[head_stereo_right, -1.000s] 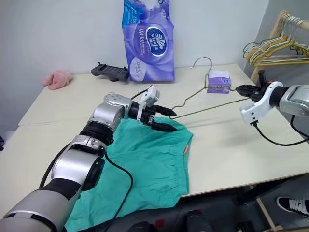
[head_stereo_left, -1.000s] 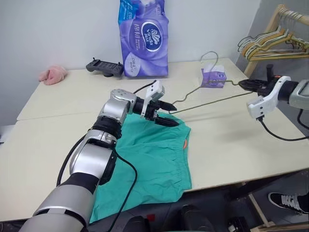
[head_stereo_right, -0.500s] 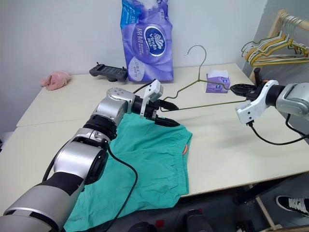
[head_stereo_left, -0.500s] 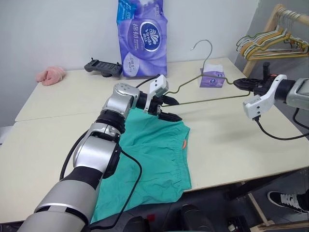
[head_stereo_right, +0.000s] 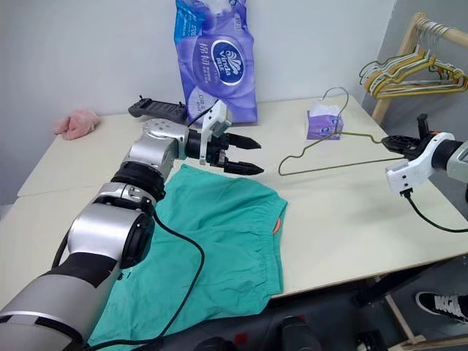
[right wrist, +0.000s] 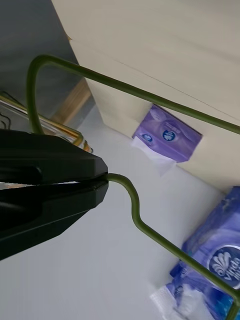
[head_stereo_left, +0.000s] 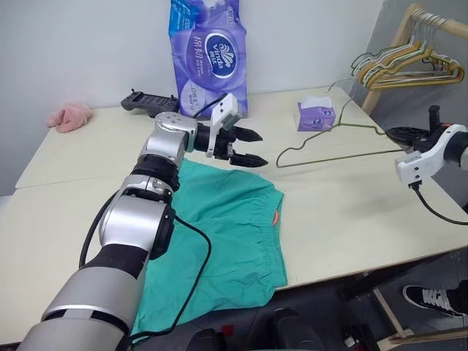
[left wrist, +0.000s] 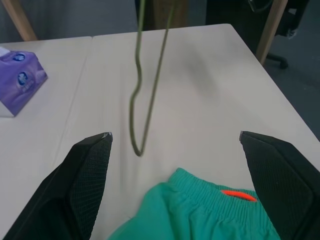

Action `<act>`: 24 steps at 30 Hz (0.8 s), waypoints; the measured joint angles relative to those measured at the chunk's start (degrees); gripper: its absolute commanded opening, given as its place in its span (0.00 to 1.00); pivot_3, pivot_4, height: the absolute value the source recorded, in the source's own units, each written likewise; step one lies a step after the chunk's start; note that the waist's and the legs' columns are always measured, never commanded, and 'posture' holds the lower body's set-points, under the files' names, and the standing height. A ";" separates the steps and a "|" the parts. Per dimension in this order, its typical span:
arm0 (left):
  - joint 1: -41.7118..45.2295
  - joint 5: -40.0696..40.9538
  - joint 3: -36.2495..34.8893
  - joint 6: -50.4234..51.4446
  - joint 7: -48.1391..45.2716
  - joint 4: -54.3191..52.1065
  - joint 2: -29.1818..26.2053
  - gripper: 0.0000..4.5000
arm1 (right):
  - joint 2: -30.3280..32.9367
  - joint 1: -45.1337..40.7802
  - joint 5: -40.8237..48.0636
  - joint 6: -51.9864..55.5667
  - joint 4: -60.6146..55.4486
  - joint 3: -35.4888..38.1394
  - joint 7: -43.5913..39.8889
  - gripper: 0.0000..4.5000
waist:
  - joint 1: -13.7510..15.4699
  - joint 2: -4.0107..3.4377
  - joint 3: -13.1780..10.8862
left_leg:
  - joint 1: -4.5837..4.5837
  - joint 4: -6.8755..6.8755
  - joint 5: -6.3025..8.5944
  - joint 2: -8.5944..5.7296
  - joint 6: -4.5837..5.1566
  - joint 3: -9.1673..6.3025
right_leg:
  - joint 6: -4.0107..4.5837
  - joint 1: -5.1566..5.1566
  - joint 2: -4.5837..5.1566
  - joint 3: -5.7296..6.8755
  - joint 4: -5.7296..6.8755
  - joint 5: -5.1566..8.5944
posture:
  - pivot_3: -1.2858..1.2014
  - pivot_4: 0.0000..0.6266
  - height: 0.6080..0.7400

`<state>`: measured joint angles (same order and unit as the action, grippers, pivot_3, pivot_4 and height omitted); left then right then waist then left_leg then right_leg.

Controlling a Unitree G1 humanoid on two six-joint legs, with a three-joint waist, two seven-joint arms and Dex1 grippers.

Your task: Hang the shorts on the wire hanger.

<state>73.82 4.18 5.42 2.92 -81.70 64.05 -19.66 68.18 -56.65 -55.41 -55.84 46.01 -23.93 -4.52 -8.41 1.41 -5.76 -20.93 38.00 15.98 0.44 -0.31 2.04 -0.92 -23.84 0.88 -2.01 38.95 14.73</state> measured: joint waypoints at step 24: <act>-3.24 -5.25 3.25 -4.70 -0.39 1.16 3.18 0.83 | -6.46 -1.94 13.95 3.12 -17.01 4.29 -16.15 0.00 | -0.60 -0.03 0.03 | -0.01 0.05 0.03 -0.03 0.01 -0.04 | -0.04 0.01 0.09 0.04 0.03 -0.03 | 0.46 0.01 1.00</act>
<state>70.57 -1.07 8.67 -1.78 -82.09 65.21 -16.49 61.72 -58.58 -41.46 -52.72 29.00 -19.64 -20.68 -9.01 1.38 -5.73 -20.94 38.05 16.01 0.41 -0.31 2.00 -0.97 -23.82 0.96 -1.97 38.98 14.69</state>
